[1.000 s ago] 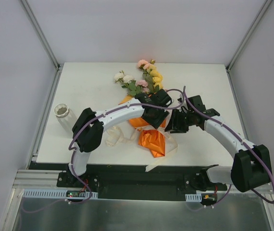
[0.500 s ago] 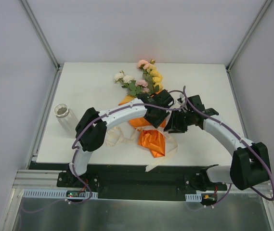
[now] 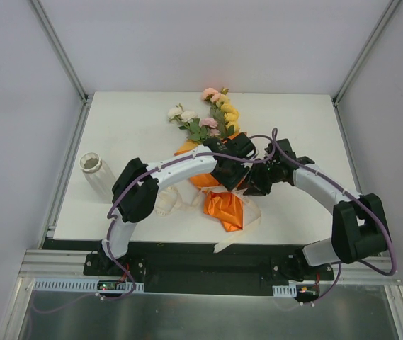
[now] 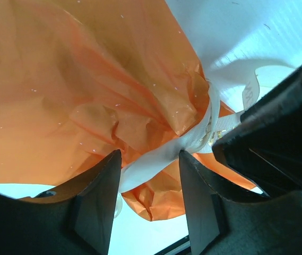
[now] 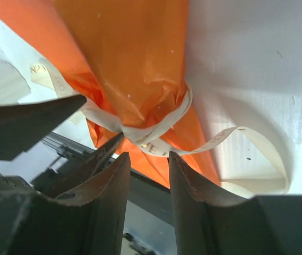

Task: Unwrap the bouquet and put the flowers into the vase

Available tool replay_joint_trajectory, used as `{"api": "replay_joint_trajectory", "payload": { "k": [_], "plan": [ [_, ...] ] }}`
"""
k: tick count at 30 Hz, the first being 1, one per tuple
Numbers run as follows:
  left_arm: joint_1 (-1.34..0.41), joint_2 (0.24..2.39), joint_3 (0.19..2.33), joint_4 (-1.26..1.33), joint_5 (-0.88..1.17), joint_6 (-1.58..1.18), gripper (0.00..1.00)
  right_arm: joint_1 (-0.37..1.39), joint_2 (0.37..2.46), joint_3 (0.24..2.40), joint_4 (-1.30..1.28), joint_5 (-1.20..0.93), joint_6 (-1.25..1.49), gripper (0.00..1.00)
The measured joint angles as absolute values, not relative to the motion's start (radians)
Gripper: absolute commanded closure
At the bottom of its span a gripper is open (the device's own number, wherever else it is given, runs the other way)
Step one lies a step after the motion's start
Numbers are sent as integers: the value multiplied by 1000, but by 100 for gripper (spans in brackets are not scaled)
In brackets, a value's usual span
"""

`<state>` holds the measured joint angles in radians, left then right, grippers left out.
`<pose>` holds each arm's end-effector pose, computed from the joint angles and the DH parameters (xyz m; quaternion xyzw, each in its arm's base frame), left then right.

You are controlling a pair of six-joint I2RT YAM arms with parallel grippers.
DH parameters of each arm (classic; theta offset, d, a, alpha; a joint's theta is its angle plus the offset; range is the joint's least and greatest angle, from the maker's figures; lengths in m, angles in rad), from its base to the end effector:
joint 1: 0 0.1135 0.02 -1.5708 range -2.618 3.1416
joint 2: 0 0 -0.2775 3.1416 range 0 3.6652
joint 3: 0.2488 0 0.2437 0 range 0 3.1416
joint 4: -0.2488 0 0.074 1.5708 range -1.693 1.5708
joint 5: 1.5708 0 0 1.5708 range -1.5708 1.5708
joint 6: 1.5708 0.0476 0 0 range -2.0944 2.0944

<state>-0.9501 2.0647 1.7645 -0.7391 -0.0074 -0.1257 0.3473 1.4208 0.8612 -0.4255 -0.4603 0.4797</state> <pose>0.2658 -0.3712 0.2405 0.3857 0.8845 -0.1315 0.2274 0.2514 0.1135 0.2162 -0.0040 0.9345 0.3129 0.1696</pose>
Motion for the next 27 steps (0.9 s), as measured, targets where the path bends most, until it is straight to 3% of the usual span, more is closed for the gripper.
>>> {"api": "replay_joint_trajectory", "payload": {
  "k": [4,6,9,16,27],
  "plan": [
    [-950,2064,1765,-740,22,-127,56,336,1434,861,-417,-456,585,62],
    [-950,2064,1763,-740,27,-126,63,329,1434,861,-416,-449,618,62],
    [-950,2064,1763,-741,26,-126,64,324,1444,863,-419,-440,646,62],
    [-950,2064,1763,-741,26,-122,78,324,1496,886,-431,-426,673,62],
    [-950,2064,1763,-742,26,-117,94,325,1578,969,-437,-423,690,70]
  ]
}}
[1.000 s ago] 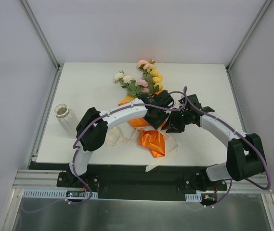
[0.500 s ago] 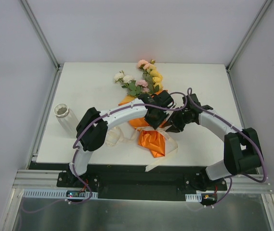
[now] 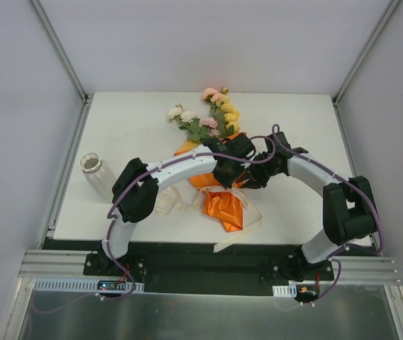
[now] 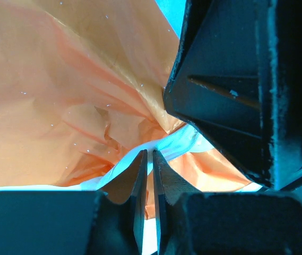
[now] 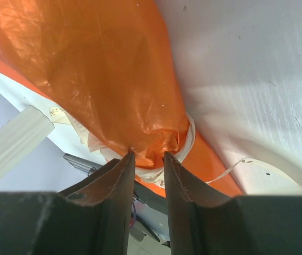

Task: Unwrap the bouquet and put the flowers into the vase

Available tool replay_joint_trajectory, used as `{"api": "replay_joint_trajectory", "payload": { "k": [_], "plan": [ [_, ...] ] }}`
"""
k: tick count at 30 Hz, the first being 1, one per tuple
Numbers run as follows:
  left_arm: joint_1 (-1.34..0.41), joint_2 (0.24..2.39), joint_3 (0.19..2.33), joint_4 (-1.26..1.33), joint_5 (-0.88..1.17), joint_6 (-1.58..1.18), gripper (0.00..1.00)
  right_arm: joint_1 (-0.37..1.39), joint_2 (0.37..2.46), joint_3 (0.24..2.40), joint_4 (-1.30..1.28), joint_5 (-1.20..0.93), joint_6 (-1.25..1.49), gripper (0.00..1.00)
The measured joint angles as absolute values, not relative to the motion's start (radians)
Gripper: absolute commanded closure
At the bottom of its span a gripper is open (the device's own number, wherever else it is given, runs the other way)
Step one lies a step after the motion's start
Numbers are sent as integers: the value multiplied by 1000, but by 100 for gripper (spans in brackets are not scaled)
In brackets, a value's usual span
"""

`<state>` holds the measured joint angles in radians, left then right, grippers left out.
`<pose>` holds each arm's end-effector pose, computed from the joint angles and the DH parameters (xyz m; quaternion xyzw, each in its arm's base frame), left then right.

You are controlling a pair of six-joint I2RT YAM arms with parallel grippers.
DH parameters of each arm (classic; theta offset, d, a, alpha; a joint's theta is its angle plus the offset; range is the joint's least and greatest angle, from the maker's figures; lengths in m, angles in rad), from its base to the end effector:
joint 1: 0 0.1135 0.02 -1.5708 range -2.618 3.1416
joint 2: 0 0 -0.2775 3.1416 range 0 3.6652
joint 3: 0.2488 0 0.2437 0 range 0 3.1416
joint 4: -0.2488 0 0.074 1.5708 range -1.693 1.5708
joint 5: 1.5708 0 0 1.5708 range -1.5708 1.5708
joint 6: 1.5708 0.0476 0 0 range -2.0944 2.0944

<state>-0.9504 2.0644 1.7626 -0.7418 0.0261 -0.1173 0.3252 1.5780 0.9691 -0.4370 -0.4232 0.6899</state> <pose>0.2641 -0.3718 0.2399 0.3937 0.8814 -0.1434 0.2179 0.2865 0.1172 0.2035 0.1176 0.9384 0.3005 0.1231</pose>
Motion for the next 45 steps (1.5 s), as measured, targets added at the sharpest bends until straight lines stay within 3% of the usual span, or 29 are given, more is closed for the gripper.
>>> {"api": "replay_joint_trajectory", "payload": {
  "k": [6,22,27,32,39,45],
  "plan": [
    [-950,2064,1765,-745,26,-117,100,332,1579,966,-441,-417,702,68],
    [-950,2059,1778,-757,-35,-123,100,337,1535,903,-453,-391,714,63],
    [-950,2040,1779,-757,-86,-147,100,347,1559,903,-423,-405,750,75],
    [-950,2000,1778,-765,-221,-198,100,350,1563,903,-405,-405,783,100],
    [-937,1891,1698,-786,-440,-283,100,347,1495,875,-418,-350,787,100],
    [-886,1787,1560,-825,-505,-371,100,334,1417,869,-433,-300,764,100]
  ]
}}
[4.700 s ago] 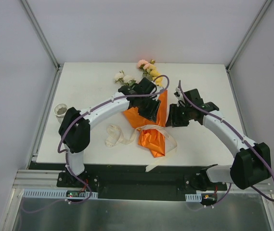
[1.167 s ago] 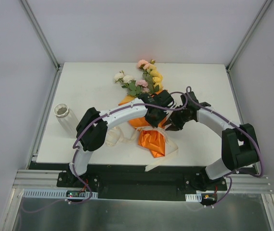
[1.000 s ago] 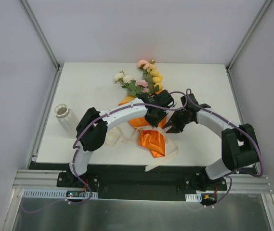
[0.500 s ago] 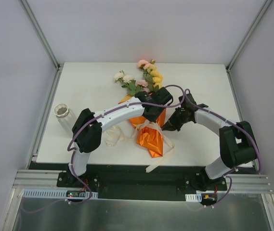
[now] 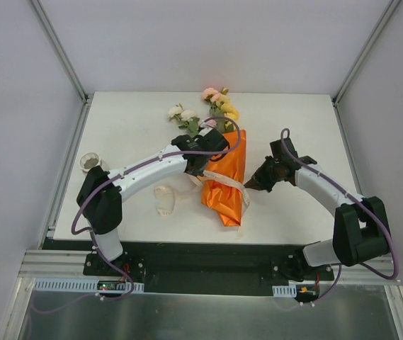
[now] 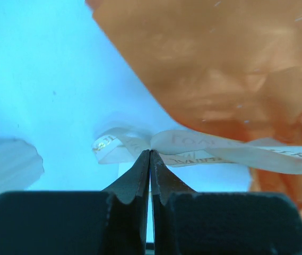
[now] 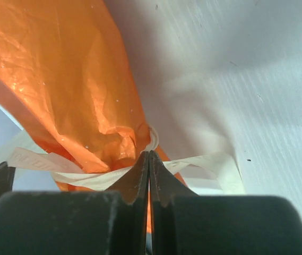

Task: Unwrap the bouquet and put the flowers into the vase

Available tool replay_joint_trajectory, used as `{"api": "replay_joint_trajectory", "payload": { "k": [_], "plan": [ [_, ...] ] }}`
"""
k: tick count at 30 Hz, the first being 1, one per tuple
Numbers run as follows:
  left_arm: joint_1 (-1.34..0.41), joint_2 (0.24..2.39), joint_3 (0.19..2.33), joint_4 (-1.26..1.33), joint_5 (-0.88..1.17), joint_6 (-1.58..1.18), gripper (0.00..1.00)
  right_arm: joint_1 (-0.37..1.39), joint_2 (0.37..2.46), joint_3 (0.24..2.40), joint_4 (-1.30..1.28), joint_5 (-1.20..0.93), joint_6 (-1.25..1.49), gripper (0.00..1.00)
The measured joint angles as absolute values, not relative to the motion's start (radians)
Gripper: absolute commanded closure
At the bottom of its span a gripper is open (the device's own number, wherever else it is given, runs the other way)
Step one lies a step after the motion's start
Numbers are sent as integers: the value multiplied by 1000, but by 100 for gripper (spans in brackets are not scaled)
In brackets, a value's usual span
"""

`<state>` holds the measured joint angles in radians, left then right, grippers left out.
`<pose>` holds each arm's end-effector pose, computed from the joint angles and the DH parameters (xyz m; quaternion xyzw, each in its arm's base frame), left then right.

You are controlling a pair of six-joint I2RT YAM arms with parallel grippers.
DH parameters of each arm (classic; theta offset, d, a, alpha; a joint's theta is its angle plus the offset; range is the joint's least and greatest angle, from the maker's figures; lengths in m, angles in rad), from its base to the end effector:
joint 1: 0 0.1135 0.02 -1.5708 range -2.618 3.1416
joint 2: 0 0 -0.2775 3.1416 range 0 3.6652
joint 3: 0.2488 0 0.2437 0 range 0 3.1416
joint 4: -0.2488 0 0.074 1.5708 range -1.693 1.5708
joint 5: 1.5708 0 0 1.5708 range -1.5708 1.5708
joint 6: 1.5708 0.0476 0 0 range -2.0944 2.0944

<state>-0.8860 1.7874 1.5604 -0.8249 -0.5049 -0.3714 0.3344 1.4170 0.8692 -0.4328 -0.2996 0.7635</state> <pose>0.2586 -0.2803 0.2894 0.1762 0.9214 0.0492 0.3429 0.2569 0.1041 0.2167 0.1590 0.9336 0.2719 0.1708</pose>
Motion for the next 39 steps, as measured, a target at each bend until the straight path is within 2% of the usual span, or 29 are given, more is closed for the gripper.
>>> {"api": "replay_joint_trajectory", "payload": {
  "k": [6,7,9,10,12,13,16,23,31,39],
  "plan": [
    [-823,1727,1401,-843,-475,-461,100,331,1404,886,-447,-292,712,100],
    [-817,1722,1384,-846,-465,-469,100,331,1404,891,-451,-292,703,96],
    [-816,1710,1366,-849,-439,-477,100,331,1405,902,-461,-291,680,82],
    [-817,1702,1365,-850,-424,-477,100,330,1409,913,-476,-289,662,69],
    [-817,1673,1367,-844,-387,-471,100,329,1433,952,-518,-286,606,56],
    [-817,1657,1373,-845,-364,-469,100,329,1454,987,-548,-281,562,45],
    [-817,1605,1431,-845,-295,-458,100,343,1485,1064,-599,-247,451,38],
    [-817,1533,1585,-862,-208,-458,100,393,1383,1095,-646,-268,289,36],
    [-817,1534,1800,-941,-146,-458,100,500,1360,1096,-621,-329,266,35],
    [-817,1537,2042,-1014,-112,-463,100,507,1364,1120,-617,-348,251,35]
  ]
}}
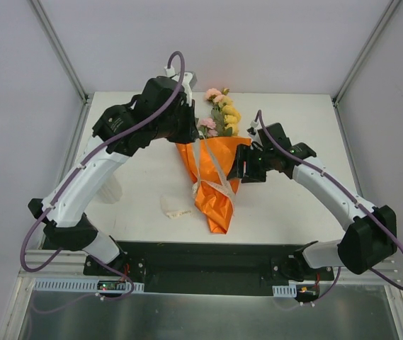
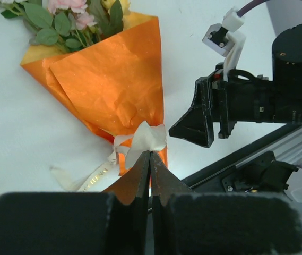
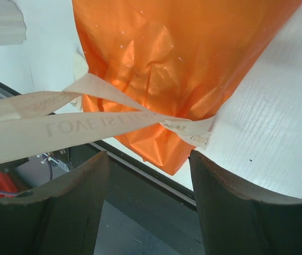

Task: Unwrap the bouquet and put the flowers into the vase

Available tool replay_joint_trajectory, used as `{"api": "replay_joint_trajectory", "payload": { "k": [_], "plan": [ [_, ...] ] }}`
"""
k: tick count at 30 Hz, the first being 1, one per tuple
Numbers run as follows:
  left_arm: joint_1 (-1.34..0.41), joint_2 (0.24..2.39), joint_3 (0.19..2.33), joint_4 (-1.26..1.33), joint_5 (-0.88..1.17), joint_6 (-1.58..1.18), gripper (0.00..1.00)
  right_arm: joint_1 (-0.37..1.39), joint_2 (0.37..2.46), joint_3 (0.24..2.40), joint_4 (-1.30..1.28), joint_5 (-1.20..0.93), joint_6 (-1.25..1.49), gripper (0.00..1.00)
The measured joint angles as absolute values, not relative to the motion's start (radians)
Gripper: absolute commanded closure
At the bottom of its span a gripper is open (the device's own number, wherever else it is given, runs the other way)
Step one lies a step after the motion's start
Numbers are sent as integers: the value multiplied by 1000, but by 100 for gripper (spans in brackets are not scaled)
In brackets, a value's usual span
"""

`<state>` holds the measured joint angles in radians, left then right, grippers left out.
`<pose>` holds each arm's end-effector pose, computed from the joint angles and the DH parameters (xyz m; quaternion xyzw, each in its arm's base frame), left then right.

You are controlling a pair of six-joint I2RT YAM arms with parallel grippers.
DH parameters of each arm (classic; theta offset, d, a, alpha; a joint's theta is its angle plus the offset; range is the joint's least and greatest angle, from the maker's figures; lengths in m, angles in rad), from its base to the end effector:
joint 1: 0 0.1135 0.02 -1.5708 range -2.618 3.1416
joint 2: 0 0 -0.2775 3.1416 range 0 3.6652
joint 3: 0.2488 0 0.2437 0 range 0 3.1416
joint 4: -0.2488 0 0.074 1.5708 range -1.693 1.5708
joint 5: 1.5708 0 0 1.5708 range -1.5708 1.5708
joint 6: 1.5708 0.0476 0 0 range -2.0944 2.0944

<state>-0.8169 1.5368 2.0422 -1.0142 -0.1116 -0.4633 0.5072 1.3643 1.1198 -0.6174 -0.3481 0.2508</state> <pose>0.2052 -0.2108 0.4986 0.1236 0.8525 -0.2634 0.4342 0.2405 0.1522 0.2960 -0.1777 0.9084 0.2774 0.2575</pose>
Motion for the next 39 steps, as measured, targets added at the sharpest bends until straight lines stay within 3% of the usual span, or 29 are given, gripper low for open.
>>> {"api": "replay_joint_trajectory", "payload": {
  "k": [13,18,20,25,34,39],
  "plan": [
    [-817,1525,2338,-1086,-167,-399,100,529,1338,1166,-634,-353,228,34],
    [-817,1461,2395,-1061,-192,-349,100,550,1301,1193,-648,-358,178,24],
    [-817,1416,2405,-1045,-204,-339,100,598,1300,1247,-653,-349,123,21],
    [-817,1338,2440,-1007,-230,-371,100,772,1309,1466,-642,-310,-42,0],
    [-817,1283,2419,-986,-218,-491,100,913,1509,1966,-542,-312,-239,3],
    [-817,1292,2402,-986,-175,-541,100,947,1620,2069,-506,-358,-253,2]
  ]
}}
